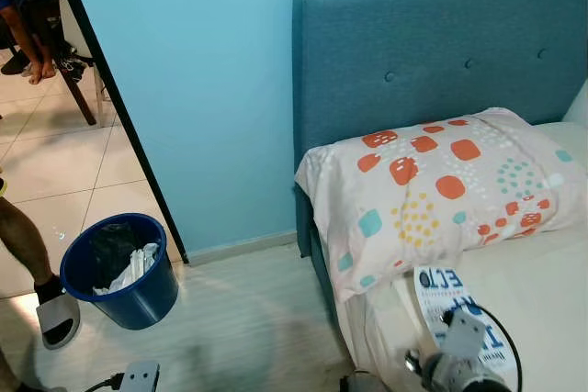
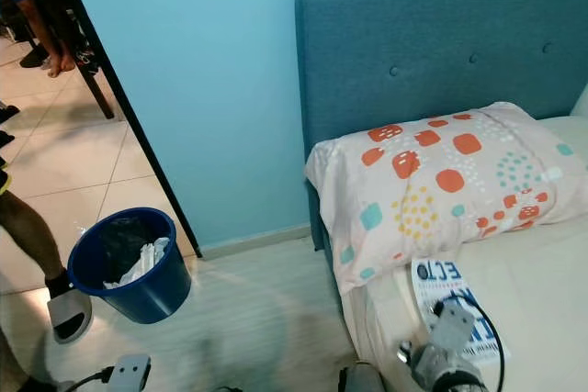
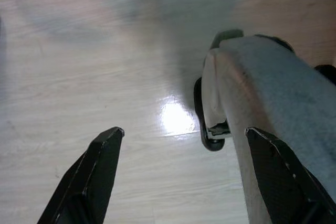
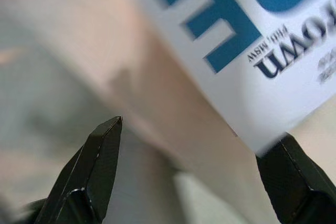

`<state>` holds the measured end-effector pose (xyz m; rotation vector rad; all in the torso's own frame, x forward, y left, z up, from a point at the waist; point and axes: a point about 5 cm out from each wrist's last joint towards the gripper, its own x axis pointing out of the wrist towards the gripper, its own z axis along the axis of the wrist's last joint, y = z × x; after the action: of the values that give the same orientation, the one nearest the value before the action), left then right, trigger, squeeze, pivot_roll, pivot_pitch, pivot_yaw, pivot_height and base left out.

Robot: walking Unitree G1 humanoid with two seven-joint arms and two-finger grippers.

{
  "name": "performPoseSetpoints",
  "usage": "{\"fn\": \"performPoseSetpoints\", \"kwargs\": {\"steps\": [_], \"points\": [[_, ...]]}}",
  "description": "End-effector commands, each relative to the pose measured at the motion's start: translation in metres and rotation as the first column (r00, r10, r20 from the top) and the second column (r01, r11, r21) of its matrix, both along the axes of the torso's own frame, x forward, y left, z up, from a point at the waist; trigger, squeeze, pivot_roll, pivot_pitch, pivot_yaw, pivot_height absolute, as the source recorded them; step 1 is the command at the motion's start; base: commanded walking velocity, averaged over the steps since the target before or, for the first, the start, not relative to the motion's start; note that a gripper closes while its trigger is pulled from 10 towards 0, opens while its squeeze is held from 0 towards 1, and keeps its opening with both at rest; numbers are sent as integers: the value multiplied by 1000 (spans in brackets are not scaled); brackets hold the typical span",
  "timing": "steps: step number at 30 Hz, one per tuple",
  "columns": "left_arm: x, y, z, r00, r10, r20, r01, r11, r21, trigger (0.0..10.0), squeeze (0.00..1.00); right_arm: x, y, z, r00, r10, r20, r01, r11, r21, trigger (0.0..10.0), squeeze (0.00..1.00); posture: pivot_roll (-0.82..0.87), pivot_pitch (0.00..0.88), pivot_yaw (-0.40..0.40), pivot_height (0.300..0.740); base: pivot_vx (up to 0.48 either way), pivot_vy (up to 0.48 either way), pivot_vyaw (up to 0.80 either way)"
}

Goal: Clean up the room

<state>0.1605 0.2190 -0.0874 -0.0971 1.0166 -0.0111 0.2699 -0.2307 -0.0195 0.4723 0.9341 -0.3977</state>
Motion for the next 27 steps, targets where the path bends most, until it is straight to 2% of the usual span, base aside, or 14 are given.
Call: {"fn": "performPoseSetpoints", "kwargs": {"steps": [1, 2, 6, 9, 11, 12, 13, 14, 15, 16, 17, 18, 19, 27], "points": [[-10, -2, -4, 999, -21, -46, 20, 1000, -20, 10000, 0, 16, 3, 15, 997, 41, 71, -42, 999, 14, 10000, 925, -137, 75, 34, 630, 0, 0, 0], [-10, -2, -4, 999, -21, -46, 20, 1000, -20, 10000, 0, 16, 3, 15, 997, 41, 71, -42, 999, 14, 10000, 925, -137, 75, 34, 630, 0, 0, 0], [-11, -4, -5, 998, -28, -59, 25, 998, -56, 10000, 0, 41, 12, 42, 976, 120, 184, -138, 986, 92, 10000, 820, -144, 78, 37, 630, 0, 0, 0], [-11, -5, -5, 998, -28, -62, 23, 997, -78, 10000, 0, 59, 16, 69, 940, 191, 283, -223, 971, 83, 10000, 722, -141, 84, 34, 630, 0, 0, 0], [-11, -6, -5, 998, -26, -64, 21, 996, -84, 10000, 0, 63, 17, 75, 929, 206, 306, -242, 967, 82, 10000, 722, -140, 85, 34, 630, 0, 0, 0], [-12, -6, -5, 998, -26, -64, 20, 996, -88, 10000, 0, 66, 19, 81, 918, 224, 327, -260, 963, 71, 10000, 655, -140, 87, 33, 630, 0, 0, 0], [-12, -6, -5, 998, -27, -64, 21, 996, -90, 10000, 0, 68, 19, 84, 911, 236, 338, -272, 960, 63, 10000, 655, -140, 87, 33, 630, 0, 0, 0], [-12, -6, -5, 998, -25, -65, 19, 995, -94, 10000, 0, 72, 15, 90, 894, 265, 361, -270, 962, -36, 10000, 424, -139, 86, 33, 630, 0, 0, 0], [-12, -6, -5, 998, -23, -66, 17, 995, -96, 10000, 0, 75, 12, 94, 880, 288, 377, -266, 958, -108, 10000, 424, -139, 86, 33, 630, 0, 0, 0], [-12, -6, -5, 998, -23, -66, 17, 995, -96, 10000, 0, 75, 12, 94, 880, 288, 377, -266, 958, -108, 10000, 424, -139, 86, 33, 630, 0, 0, 0], [-12, -6, -6, 998, -16, -67, 9, 995, -100, 10000, 0, 75, 1, 94, 876, 335, 347, -240, 927, -289, 10000, 145, -138, 91, 32, 630, 0, 0, 0], [-12, -6, -6, 998, -16, -67, 9, 995, -100, 10000, 0, 75, 1, 94, 876, 335, 347, -240, 927, -289, 10000, 145, -138, 91, 32, 630, 0, 0, 0], [-13, -7, -6, 998, -13, -67, 7, 995, -101, 10000, 0, 73, -5, 93, 882, 343, 323, -222, 908, -357, 10000, 0, -133, 94, 31, 630, 0, 0, 0], [-14, -5, -6, 997, 54, -50, -59, 993, -99, 10000, 0, 63, -18, 83, 929, 261, 264, -137, 902, -409, 10000, 0, -127, 109, 25, 606, 0, 0, 0]]}}
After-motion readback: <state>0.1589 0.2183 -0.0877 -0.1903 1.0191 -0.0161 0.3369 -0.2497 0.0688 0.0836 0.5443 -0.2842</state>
